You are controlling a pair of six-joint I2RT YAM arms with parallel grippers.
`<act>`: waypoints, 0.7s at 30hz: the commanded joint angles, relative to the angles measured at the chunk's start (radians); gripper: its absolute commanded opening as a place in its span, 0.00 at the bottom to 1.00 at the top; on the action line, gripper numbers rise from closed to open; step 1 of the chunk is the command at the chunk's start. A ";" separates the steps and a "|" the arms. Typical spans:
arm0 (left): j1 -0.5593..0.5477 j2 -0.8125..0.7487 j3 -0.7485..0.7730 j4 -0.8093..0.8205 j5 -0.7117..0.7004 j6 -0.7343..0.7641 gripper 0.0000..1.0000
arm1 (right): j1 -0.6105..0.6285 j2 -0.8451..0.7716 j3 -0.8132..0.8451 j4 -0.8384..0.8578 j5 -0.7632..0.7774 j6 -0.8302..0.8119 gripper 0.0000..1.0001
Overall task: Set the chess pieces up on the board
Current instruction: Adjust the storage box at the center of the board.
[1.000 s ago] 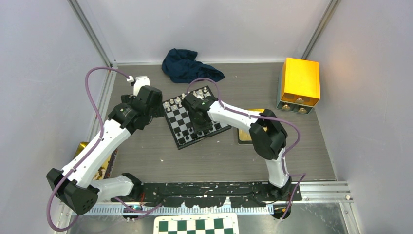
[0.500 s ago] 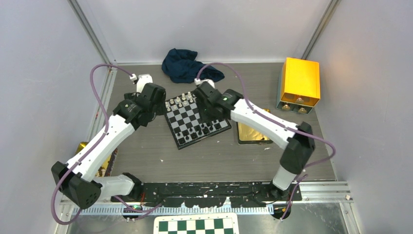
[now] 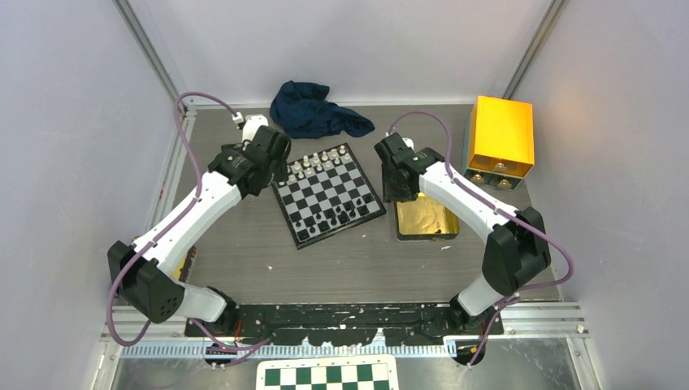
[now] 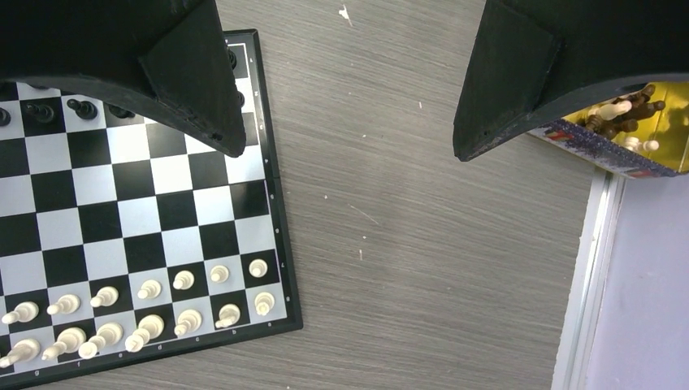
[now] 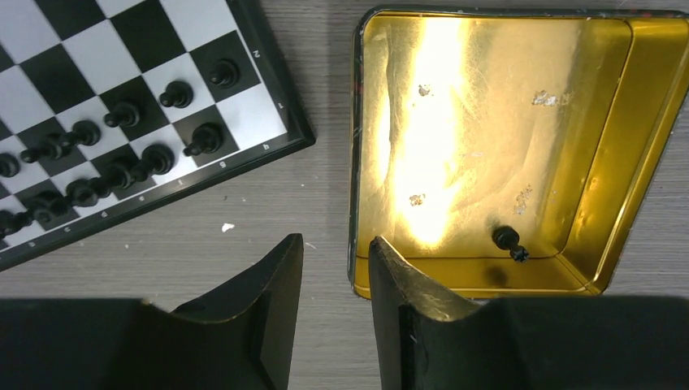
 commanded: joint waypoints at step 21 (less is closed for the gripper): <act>0.003 0.127 0.097 0.009 -0.015 0.000 1.00 | -0.135 0.181 -0.055 0.166 -0.121 -0.018 0.34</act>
